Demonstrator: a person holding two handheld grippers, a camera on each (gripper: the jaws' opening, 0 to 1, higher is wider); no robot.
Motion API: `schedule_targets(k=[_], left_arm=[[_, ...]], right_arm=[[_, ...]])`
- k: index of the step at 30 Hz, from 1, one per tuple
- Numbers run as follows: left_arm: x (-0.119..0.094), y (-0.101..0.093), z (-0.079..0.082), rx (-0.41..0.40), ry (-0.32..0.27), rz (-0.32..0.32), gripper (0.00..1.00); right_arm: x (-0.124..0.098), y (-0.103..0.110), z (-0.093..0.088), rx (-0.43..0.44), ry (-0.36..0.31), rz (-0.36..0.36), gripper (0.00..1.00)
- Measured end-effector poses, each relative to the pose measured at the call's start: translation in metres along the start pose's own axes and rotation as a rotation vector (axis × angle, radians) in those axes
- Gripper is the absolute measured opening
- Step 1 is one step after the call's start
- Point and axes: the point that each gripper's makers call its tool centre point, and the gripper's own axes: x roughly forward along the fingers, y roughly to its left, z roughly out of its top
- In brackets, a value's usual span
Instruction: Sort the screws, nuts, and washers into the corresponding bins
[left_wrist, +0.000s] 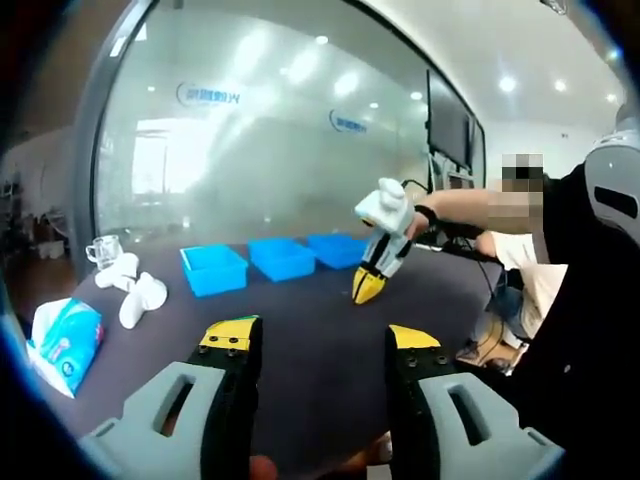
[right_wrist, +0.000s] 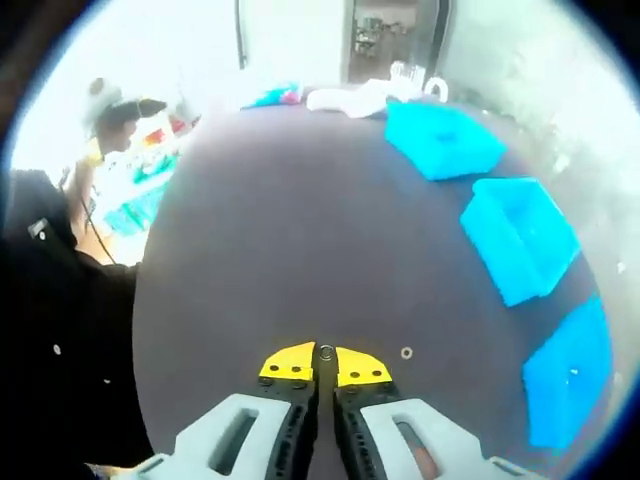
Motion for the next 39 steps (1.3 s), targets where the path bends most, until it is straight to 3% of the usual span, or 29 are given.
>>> schedule_targets(k=[7,12,21,25,30,39], left_arm=[[0.001,0.001,0.007,-0.001,-0.018,0.000,0.48],[0.001,0.000,0.009,-0.005,-0.026,-0.002,0.48],[0.003,-0.001,0.015,-0.010,-0.037,0.001,0.48],[0.004,-0.002,0.017,-0.007,-0.038,0.001,0.48],[0.004,0.000,0.018,-0.013,-0.045,0.010,0.48],[0.004,-0.001,0.017,-0.009,-0.040,0.008,0.48]], right_arm=[[-0.032,0.003,0.004,0.088,-0.177,-0.072,0.02],[-0.060,0.002,0.001,0.156,-0.322,-0.167,0.02],[-0.111,0.000,-0.002,0.252,-0.588,-0.425,0.02],[-0.126,0.006,-0.006,0.251,-0.651,-0.527,0.02],[-0.150,0.010,-0.005,0.293,-0.784,-0.639,0.02],[-0.156,0.006,0.008,0.325,-0.870,-0.641,0.02]])
